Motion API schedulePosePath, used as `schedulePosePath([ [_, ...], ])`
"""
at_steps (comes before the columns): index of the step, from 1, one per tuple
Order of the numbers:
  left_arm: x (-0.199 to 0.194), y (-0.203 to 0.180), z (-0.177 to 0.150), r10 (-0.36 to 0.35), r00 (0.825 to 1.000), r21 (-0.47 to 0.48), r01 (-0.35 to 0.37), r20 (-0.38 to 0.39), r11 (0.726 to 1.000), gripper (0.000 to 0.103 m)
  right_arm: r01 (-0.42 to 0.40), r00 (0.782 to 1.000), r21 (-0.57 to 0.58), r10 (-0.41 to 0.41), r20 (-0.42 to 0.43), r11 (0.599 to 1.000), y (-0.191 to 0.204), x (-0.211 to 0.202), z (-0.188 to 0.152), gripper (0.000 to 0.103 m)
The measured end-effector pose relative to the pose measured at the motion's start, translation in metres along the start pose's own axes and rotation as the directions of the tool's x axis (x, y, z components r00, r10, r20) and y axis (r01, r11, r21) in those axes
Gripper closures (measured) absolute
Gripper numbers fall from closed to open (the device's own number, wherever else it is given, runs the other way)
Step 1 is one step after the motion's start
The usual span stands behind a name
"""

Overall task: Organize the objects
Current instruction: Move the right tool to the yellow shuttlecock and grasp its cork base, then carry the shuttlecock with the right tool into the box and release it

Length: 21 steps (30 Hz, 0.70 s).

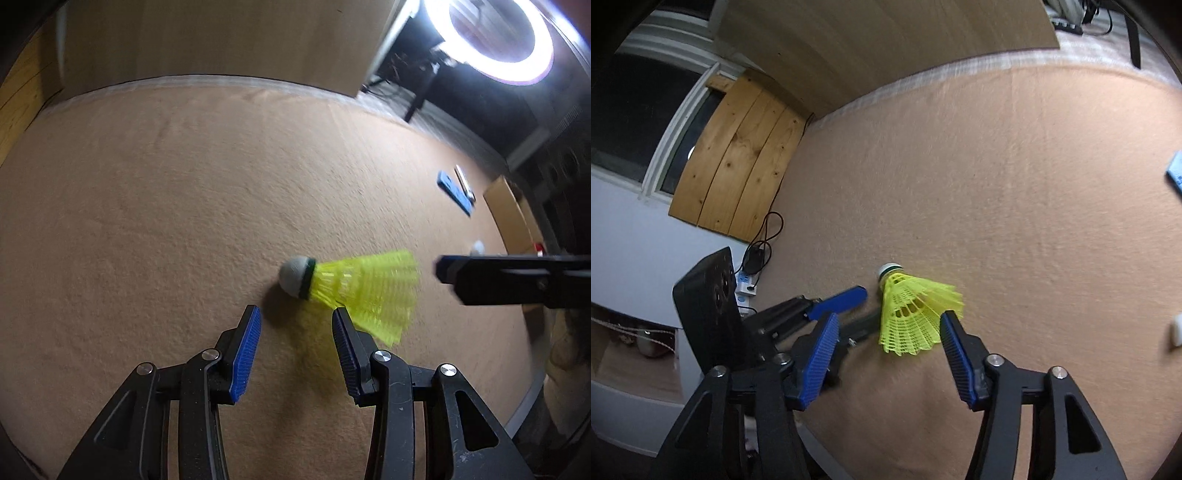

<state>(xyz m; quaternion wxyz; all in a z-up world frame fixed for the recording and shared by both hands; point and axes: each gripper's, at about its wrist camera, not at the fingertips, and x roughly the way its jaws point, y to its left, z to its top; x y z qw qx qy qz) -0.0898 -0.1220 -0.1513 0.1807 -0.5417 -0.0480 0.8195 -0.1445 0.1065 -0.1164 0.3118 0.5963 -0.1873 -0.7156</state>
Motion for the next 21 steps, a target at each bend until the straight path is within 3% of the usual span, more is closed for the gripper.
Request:
schedulePosePath([
  [5, 0.011, -0.009, 0.0, -0.019, 1.0, 0.034, 0.02, -0.022, 0.999, 0.06, 0.033, 0.999, 0.003, -0.033, -0.012, 0.999, 0.001, 0.015, 0.006, 0.066],
  [10, 0.017, -0.021, 0.002, -0.042, 0.999, 0.04, 0.043, -0.019, 0.998, 0.06, 0.063, 0.998, -0.002, -0.063, -0.024, 0.998, -0.003, 0.024, 0.008, 0.09],
  [21, 0.021, -0.04, 0.01, -0.073, 0.997, 0.025, 0.073, 0.013, 0.997, 0.069, 0.095, 0.995, -0.045, -0.095, 0.0, 0.994, -0.005, 0.022, 0.003, 0.099],
])
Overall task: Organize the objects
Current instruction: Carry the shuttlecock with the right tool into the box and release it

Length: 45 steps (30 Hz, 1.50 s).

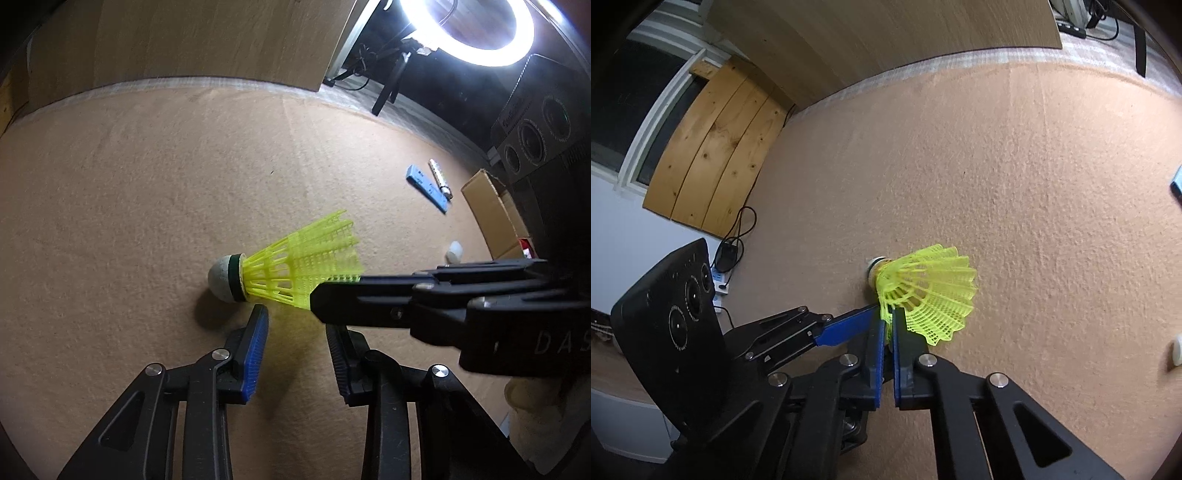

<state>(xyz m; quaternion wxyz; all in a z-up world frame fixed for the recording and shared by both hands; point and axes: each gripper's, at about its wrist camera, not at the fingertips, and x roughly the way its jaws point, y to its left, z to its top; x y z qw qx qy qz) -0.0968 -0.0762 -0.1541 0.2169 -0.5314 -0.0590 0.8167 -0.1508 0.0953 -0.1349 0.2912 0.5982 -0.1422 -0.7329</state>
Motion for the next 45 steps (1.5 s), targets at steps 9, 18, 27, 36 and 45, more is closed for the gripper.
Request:
schedulePosePath([
  [9, -0.009, -0.034, 0.014, -0.021, 0.999, 0.034, 0.02, 0.045, 0.999, 0.07, 0.007, 0.997, -0.04, -0.004, 0.074, 0.999, -0.003, -0.042, -0.006, 0.1],
  [18, -0.004, -0.112, 0.04, -0.076, 0.995, 0.153, 0.065, 0.064, 0.986, 0.07, 0.032, 0.984, 0.005, -0.033, 0.178, 0.999, -0.037, -0.113, -0.02, 0.1],
  [27, 0.031, -0.224, 0.061, -0.144, 0.989, 0.3, 0.13, 0.027, 0.945, 0.07, 0.09, 0.953, 0.115, -0.119, 0.278, 0.989, -0.103, -0.192, -0.047, 0.1],
  [36, 0.075, -0.331, 0.077, -0.196, 0.98, 0.393, 0.188, -0.019, 0.9, 0.07, 0.127, 0.914, 0.226, -0.203, 0.353, 0.966, -0.169, -0.257, -0.07, 0.1],
  [45, 0.112, -0.395, 0.091, -0.199, 0.979, 0.431, 0.198, -0.045, 0.88, 0.07, 0.164, 0.885, 0.297, -0.274, 0.377, 0.941, -0.223, -0.297, -0.078, 0.1],
])
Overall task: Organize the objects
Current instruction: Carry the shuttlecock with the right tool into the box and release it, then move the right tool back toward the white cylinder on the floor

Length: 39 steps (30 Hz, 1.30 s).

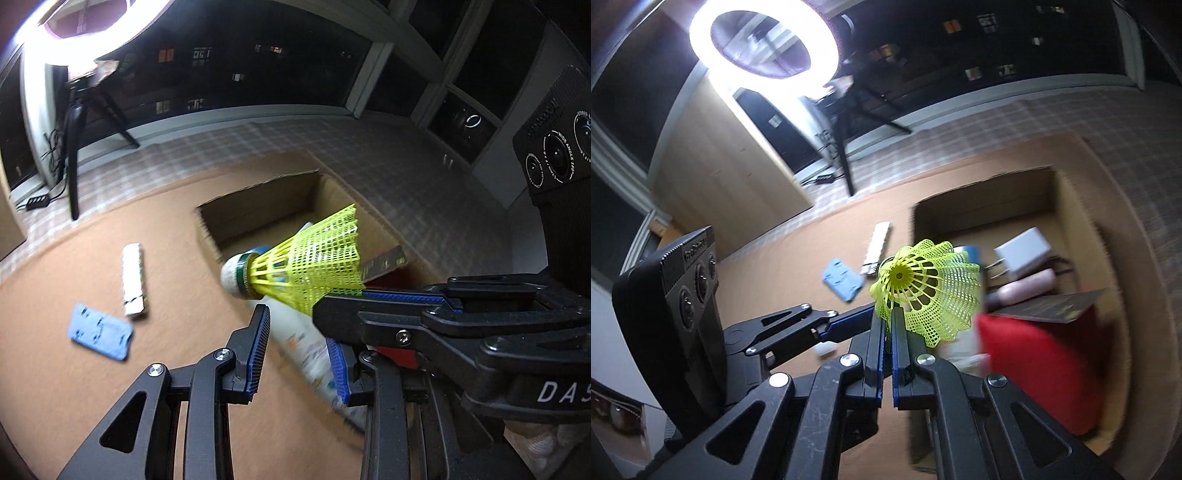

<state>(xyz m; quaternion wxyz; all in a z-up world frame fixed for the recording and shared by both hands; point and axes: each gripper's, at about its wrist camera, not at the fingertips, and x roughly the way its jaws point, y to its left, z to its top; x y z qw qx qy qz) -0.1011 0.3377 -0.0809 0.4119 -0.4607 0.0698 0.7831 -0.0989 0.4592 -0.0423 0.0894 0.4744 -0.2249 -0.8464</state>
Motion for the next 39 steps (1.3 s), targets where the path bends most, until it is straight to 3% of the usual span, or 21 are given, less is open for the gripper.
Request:
schedulePosePath([
  [15, 0.031, -0.025, 0.031, 0.013, 1.0, 0.022, -0.013, 0.002, 1.0, 0.071, 0.065, 0.997, 0.043, -0.066, 0.028, 0.997, -0.052, -0.014, 0.012, 0.099],
  [17, 0.03, -0.027, 0.029, 0.02, 1.0, 0.035, -0.02, -0.003, 0.999, 0.07, 0.071, 0.997, 0.054, -0.072, 0.014, 0.996, -0.053, -0.014, 0.012, 0.091],
  [19, 0.028, -0.026, 0.025, 0.029, 1.0, 0.04, -0.028, -0.008, 0.999, 0.07, 0.078, 0.997, 0.054, -0.079, 0.012, 0.995, -0.052, -0.015, 0.011, 0.071],
  [21, 0.024, -0.023, 0.022, 0.031, 0.999, 0.033, -0.031, -0.008, 0.999, 0.069, 0.079, 0.997, 0.05, -0.08, 0.017, 0.996, -0.049, -0.017, 0.009, 0.07],
  [32, -0.024, 0.015, -0.022, 0.063, 0.998, -0.044, -0.063, 0.002, 0.997, 0.062, 0.055, 0.998, 0.028, -0.056, 0.021, 0.998, -0.031, -0.021, -0.005, 0.065],
  [39, -0.066, 0.067, -0.069, 0.153, 0.988, -0.133, -0.152, -0.002, 0.979, 0.062, 0.029, 0.999, -0.041, -0.028, 0.024, 0.999, -0.005, -0.016, -0.014, 0.062],
])
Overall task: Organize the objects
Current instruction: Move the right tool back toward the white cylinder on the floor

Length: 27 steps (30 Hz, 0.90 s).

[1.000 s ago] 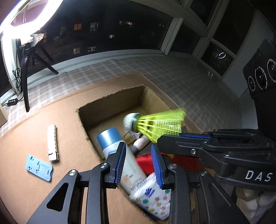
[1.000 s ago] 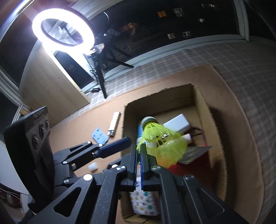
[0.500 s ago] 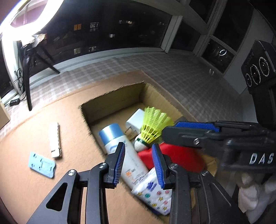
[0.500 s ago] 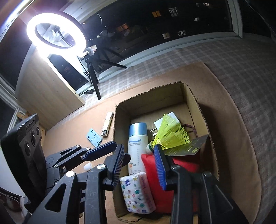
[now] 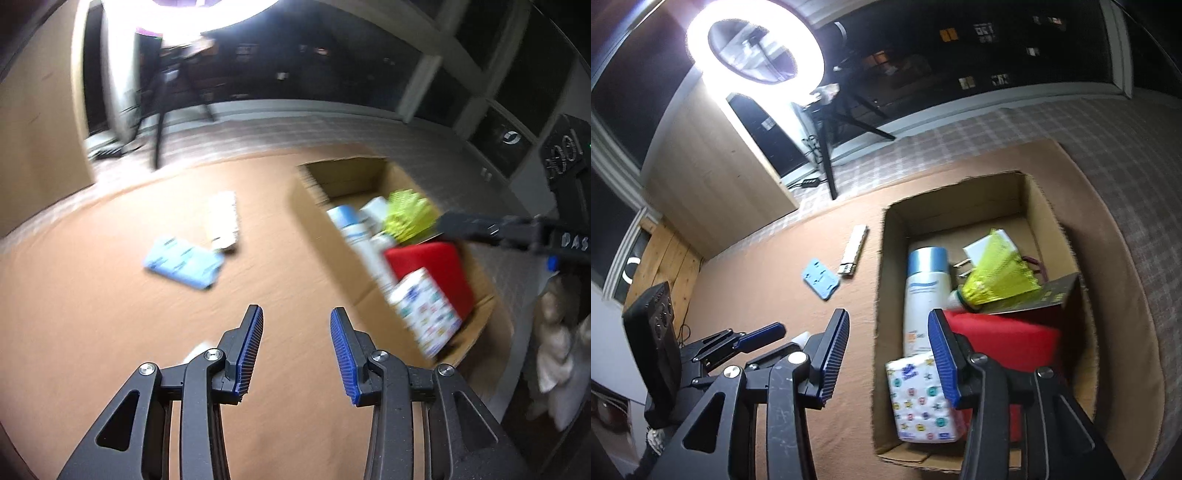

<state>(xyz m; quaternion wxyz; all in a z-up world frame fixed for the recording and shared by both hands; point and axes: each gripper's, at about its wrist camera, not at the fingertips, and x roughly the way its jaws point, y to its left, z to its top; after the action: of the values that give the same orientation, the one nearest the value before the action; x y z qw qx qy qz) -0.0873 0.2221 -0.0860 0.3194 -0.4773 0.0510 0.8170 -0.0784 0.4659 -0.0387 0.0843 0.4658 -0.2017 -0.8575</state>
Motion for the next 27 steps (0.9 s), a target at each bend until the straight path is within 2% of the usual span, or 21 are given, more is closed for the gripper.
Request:
schedulePosePath([
  [4, -0.011, 0.037, -0.023, 0.057, 0.998, -0.046, -0.058, -0.024, 0.997, 0.062, -0.032, 0.999, -0.012, 0.032, -0.004, 0.999, 0.014, 0.007, -0.002, 0.062],
  [9, -0.019, 0.06, -0.038, 0.086, 0.996, -0.064, -0.088, -0.034, 0.994, 0.062, -0.056, 0.998, -0.032, 0.056, -0.021, 0.998, 0.034, 0.023, -0.003, 0.062],
  [15, -0.015, 0.067, -0.047, 0.095, 0.994, -0.054, -0.098, -0.055, 0.994, 0.062, -0.075, 0.997, -0.094, 0.074, -0.018, 0.993, 0.06, 0.039, -0.004, 0.062],
  [18, -0.01, 0.069, -0.049, 0.091, 0.993, -0.05, -0.095, -0.072, 0.994, 0.062, -0.108, 0.994, -0.084, 0.105, -0.039, 0.991, 0.066, 0.047, -0.002, 0.061],
  [22, 0.001, 0.067, -0.047, 0.078, 0.993, -0.031, -0.081, -0.089, 0.996, 0.062, -0.107, 0.991, -0.087, 0.1, -0.083, 0.99, 0.075, 0.063, 0.002, 0.061],
  [27, 0.018, 0.066, -0.045, 0.078, 0.99, -0.008, -0.08, -0.118, 0.997, 0.062, -0.116, 0.984, -0.024, 0.112, -0.139, 0.993, 0.075, 0.082, 0.01, 0.061],
])
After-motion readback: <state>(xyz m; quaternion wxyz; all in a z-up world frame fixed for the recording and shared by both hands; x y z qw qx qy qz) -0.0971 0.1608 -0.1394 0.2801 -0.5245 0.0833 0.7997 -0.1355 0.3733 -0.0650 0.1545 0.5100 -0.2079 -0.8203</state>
